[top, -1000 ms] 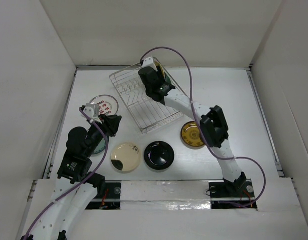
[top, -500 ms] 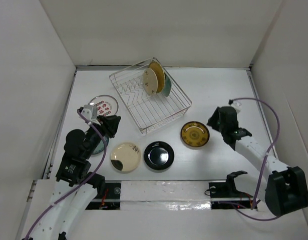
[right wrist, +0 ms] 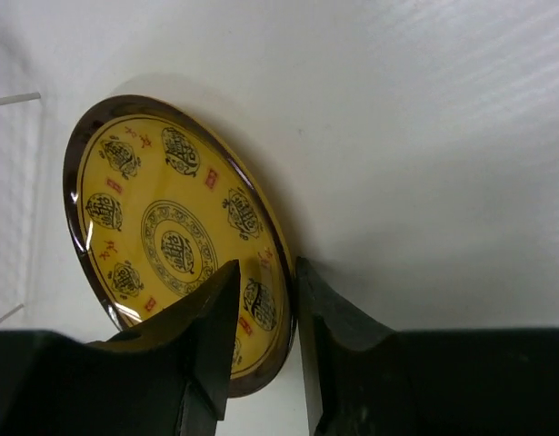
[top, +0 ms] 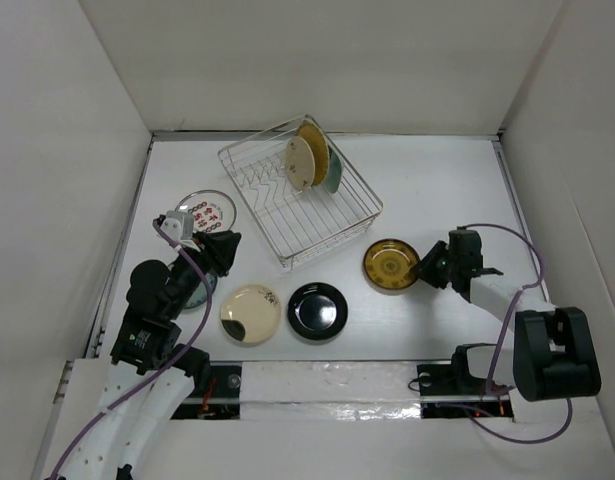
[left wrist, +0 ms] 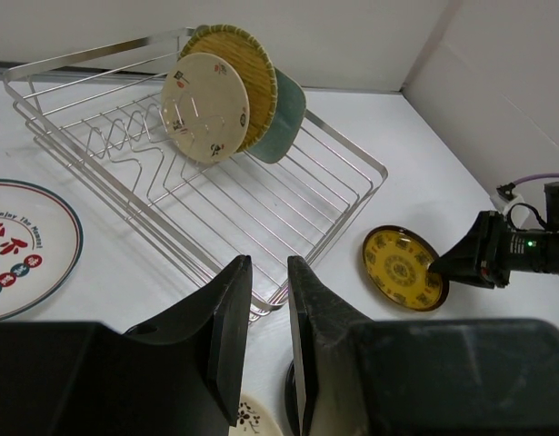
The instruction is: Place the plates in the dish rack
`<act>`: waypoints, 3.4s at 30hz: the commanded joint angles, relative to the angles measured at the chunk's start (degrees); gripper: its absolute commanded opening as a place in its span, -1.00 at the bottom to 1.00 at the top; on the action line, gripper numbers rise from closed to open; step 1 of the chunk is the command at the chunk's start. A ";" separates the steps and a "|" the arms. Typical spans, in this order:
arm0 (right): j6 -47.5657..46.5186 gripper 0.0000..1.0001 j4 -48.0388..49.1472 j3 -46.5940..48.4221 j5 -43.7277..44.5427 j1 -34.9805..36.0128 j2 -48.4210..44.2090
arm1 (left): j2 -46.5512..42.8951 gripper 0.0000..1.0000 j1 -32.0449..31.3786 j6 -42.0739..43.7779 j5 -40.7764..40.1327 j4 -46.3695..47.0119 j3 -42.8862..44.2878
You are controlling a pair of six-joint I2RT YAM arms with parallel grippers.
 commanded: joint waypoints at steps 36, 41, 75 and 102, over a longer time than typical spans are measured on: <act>-50.24 -1.00 -18.73 121.24 56.11 38.68 63.54 | 2.18 -0.60 -0.23 0.24 -2.44 2.64 0.29; -51.21 -1.00 -15.65 118.00 55.85 38.68 65.47 | 2.71 -0.60 -0.23 0.32 -2.36 2.73 0.29; -21.34 -1.00 8.07 38.59 5.82 38.69 13.65 | 4.73 0.83 -0.23 -19.28 -8.69 14.59 21.56; -6.66 -0.27 34.34 0.14 -29.64 25.76 25.57 | 7.89 0.84 -0.23 -23.14 1.25 20.58 20.59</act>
